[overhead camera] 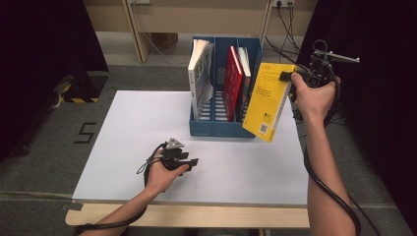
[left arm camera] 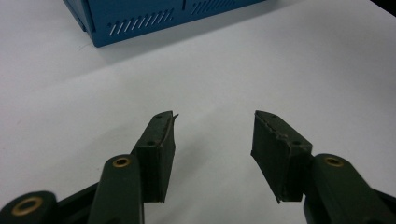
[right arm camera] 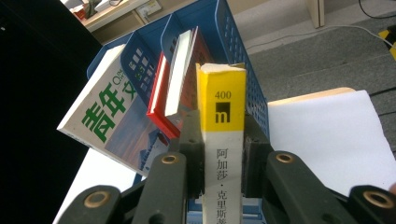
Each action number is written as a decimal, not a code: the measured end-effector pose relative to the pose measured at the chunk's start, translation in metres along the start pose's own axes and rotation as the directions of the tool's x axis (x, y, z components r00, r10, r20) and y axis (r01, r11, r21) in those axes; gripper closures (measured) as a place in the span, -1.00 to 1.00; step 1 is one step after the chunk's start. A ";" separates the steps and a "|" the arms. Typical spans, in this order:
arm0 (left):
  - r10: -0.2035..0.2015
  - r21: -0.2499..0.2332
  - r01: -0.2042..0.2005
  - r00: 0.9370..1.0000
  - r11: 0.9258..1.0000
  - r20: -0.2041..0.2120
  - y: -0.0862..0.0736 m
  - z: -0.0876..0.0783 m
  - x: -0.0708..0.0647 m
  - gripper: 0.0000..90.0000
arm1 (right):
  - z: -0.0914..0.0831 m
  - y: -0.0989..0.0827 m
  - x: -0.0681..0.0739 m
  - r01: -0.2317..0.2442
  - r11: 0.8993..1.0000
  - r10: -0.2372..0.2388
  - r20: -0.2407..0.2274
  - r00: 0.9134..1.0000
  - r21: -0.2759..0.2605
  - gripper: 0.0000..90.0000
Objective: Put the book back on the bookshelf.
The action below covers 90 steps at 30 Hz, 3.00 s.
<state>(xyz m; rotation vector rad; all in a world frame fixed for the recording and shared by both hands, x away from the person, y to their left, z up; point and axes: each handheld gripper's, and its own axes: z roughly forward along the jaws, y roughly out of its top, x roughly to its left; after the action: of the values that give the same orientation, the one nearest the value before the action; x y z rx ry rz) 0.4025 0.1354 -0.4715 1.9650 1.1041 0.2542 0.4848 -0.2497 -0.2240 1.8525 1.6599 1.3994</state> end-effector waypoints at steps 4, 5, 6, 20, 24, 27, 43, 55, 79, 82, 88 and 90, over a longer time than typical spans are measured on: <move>-0.003 -0.004 0.003 1.000 1.000 0.001 0.000 0.000 0.001 0.08 | 0.001 0.001 0.001 0.001 1.000 -0.001 0.002 1.000 -0.005 0.69; -0.004 -0.003 0.004 1.000 1.000 0.002 0.000 0.000 0.001 0.08 | 0.002 0.002 0.000 0.006 1.000 -0.006 0.003 1.000 -0.006 0.69; -0.003 -0.004 0.003 1.000 1.000 0.002 0.000 0.000 0.001 0.08 | 0.002 0.002 0.001 0.007 1.000 -0.007 0.005 1.000 -0.009 0.69; -0.003 -0.003 0.003 1.000 1.000 -0.002 0.000 -0.001 0.002 0.08 | 0.007 0.008 0.001 0.017 0.999 -0.016 0.006 1.000 -0.040 0.69; -0.005 0.000 0.005 1.000 1.000 0.001 0.000 0.000 0.002 0.08 | 0.008 0.011 0.001 0.015 0.999 -0.015 0.005 1.000 -0.041 0.69; -0.003 0.000 0.003 1.000 1.000 0.001 0.000 0.000 0.002 0.08 | 0.008 0.013 0.001 0.011 0.999 -0.011 0.005 1.000 -0.041 0.69; -0.003 0.002 0.003 1.000 1.000 0.000 0.000 0.000 0.002 0.08 | 0.017 0.015 0.000 0.027 0.998 -0.025 0.028 0.999 -0.059 0.69; -0.004 0.001 0.004 1.000 1.000 0.001 0.000 0.001 0.002 0.08 | 0.023 0.014 0.002 0.048 0.995 -0.045 0.043 0.998 -0.090 0.69; -0.003 -0.002 0.003 1.000 1.000 -0.002 0.000 -0.001 0.004 0.08 | 0.034 0.013 0.009 0.096 0.989 -0.088 0.072 0.993 -0.115 0.69; -0.009 -0.004 0.009 1.000 1.000 -0.001 -0.001 0.000 0.004 0.08 | 0.035 0.013 0.010 0.101 0.988 -0.092 0.078 0.993 -0.117 0.69; -0.006 -0.001 0.006 1.000 1.000 -0.002 -0.001 -0.001 0.005 0.08 | 0.039 0.012 0.010 0.106 0.988 -0.097 0.078 0.992 -0.114 0.69; -0.008 -0.002 0.008 1.000 1.000 -0.004 -0.001 -0.001 0.005 0.08 | 0.040 0.011 0.010 0.101 0.988 -0.092 0.077 0.993 -0.118 0.69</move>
<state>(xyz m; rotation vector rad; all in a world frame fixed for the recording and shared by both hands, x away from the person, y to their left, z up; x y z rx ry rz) 0.4044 0.1403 -0.4730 1.9587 1.1139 0.2545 0.5217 -0.2292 -0.2306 1.7115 1.5718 1.3472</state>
